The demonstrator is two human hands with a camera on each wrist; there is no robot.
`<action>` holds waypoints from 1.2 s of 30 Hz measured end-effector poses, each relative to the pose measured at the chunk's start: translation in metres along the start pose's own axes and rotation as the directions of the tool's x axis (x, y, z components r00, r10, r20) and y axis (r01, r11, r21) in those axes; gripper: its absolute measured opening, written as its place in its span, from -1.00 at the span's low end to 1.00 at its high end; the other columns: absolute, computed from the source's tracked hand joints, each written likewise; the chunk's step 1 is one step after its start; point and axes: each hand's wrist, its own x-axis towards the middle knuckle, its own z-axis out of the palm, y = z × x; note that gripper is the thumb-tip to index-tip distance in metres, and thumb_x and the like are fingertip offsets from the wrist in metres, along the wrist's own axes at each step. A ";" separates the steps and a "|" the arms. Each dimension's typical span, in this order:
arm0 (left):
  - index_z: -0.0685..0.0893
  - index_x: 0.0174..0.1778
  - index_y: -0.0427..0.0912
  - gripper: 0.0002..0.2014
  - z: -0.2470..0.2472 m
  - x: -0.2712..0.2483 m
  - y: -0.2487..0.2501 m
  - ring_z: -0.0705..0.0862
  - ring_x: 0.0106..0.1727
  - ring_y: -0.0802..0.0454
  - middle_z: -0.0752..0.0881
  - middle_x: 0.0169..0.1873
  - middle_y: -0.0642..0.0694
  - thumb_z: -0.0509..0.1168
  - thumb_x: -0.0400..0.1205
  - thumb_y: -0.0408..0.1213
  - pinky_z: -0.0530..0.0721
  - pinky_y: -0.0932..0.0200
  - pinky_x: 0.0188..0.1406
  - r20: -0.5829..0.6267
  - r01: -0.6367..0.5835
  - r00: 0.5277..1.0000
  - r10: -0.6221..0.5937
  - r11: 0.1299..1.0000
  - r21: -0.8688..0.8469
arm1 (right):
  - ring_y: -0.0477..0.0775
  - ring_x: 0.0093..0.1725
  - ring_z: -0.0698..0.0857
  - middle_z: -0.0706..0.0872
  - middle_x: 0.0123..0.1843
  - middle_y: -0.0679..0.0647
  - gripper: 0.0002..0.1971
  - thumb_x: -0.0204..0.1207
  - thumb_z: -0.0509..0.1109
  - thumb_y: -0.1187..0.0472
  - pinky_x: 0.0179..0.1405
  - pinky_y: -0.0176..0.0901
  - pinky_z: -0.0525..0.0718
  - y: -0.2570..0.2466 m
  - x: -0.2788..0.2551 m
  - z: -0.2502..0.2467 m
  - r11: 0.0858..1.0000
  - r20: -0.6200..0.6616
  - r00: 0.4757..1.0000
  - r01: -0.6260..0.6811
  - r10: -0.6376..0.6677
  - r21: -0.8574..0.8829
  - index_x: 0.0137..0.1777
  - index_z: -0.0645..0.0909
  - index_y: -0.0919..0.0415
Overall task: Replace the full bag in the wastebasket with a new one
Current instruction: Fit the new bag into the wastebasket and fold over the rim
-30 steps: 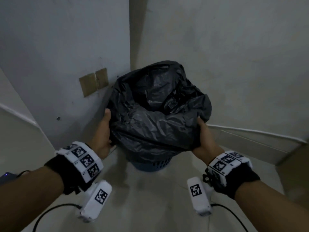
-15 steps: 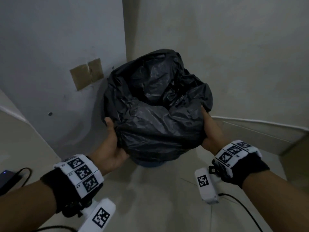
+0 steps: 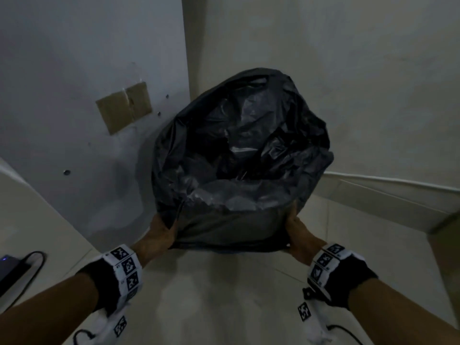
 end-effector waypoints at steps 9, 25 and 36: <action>0.39 0.54 -0.10 -0.02 0.017 -0.013 -0.027 0.61 0.17 -0.07 0.57 0.33 -0.08 -0.17 0.40 0.55 0.61 0.07 0.06 -0.075 0.103 0.991 -0.113 0.987 -0.125 | 0.25 0.21 0.61 0.55 0.43 0.15 -0.17 0.50 -0.09 -0.51 0.10 0.06 0.54 0.008 0.006 -0.019 0.991 -0.064 0.990 0.131 -0.129 0.025 0.53 0.37 0.08; 0.44 0.12 -0.03 -0.72 0.012 -0.062 0.047 0.45 0.09 0.06 0.40 0.06 0.08 0.21 0.57 0.00 0.41 0.18 0.12 -0.170 -0.697 0.516 0.839 0.527 0.487 | 0.12 -0.47 0.53 0.55 -0.41 0.20 -0.64 0.65 0.23 -0.01 -0.35 -0.06 0.50 -0.058 -0.042 -0.004 0.834 -0.274 0.823 0.541 -0.497 0.111 -0.32 0.50 0.19; 0.65 0.20 0.02 -0.48 0.026 -0.061 0.083 0.67 -0.13 -0.01 0.73 -0.11 0.07 -0.02 0.65 0.27 0.42 0.06 -0.09 0.081 -0.544 0.598 0.797 0.329 0.772 | 0.22 -0.60 0.49 0.47 -0.65 0.22 -0.25 0.63 0.15 -0.25 -0.57 0.04 0.42 -0.009 -0.106 0.010 0.450 -0.051 0.456 0.844 -0.889 -0.292 -0.59 0.43 0.38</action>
